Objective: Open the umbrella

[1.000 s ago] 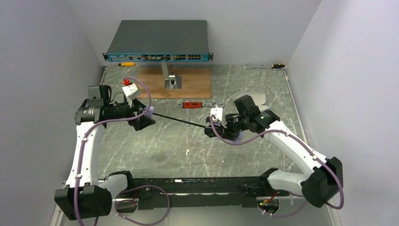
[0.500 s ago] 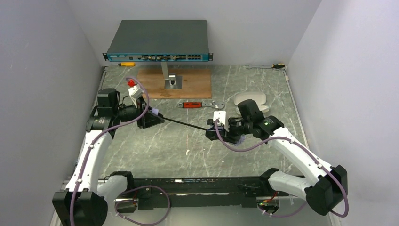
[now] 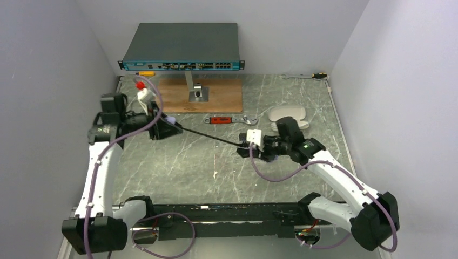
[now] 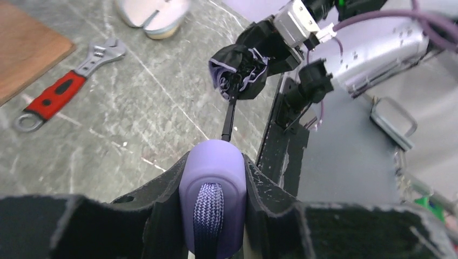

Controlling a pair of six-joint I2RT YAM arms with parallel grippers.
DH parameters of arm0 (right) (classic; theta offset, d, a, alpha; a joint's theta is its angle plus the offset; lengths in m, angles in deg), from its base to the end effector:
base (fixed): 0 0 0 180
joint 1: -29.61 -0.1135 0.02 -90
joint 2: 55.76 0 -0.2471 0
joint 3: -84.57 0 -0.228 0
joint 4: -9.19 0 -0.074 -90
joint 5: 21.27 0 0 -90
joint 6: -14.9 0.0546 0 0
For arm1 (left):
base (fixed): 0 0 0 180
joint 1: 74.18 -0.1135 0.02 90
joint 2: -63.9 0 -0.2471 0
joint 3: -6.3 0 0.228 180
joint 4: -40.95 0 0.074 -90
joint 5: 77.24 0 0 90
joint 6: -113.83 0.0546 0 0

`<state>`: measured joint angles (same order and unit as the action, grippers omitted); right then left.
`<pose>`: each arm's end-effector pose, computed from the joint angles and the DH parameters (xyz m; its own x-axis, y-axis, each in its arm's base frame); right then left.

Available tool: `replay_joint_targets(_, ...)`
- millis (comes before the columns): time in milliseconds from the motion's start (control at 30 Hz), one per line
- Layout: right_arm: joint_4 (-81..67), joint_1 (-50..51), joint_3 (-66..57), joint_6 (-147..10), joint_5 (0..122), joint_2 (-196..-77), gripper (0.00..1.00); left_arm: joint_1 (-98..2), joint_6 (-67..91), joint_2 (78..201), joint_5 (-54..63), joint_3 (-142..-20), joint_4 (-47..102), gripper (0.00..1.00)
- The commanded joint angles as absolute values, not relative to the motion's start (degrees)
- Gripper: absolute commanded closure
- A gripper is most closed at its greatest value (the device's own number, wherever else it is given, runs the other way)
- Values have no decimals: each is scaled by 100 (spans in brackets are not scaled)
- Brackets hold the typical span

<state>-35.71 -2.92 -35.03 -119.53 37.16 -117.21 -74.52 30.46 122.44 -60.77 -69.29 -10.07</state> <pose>0.1648 0.1390 0.2398 0.1028 -0.6418 -0.7599 -0.9705 0.1026 -0.2180 0.1835 -0.0513 0.3411 -0.4634 0.0300 -0.8856 0.8528 0.2867 -0.4365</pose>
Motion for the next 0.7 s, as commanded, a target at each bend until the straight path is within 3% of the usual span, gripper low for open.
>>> replay_joint_targets(0,-3933,947,-4112,-13634,3577,-11230,100,-9068,3878,12408,-6696,-8334,-1929,100)
replay_joint_targets(100,-4639,1802,-4515,-14636,3478,-11300,100,-9936,2824,12488,-7305,-8629,-881,100)
replay_joint_targets(200,-4815,2003,-4497,-14831,3431,-11475,100,-9902,3046,12416,-7235,-8672,-886,100)
replay_joint_targets(333,-4770,2023,-4206,-14619,3526,-11840,100,-9919,2130,12306,-7452,-8343,50,100)
replay_joint_targets(533,-5239,2748,-4246,-15548,3835,-12372,100,-9994,3101,12349,-7343,-8728,-968,100)
replay_joint_targets(667,-5421,2806,-4082,-15451,3359,-12187,100,-9735,3986,12239,-6991,-8553,-1746,100)
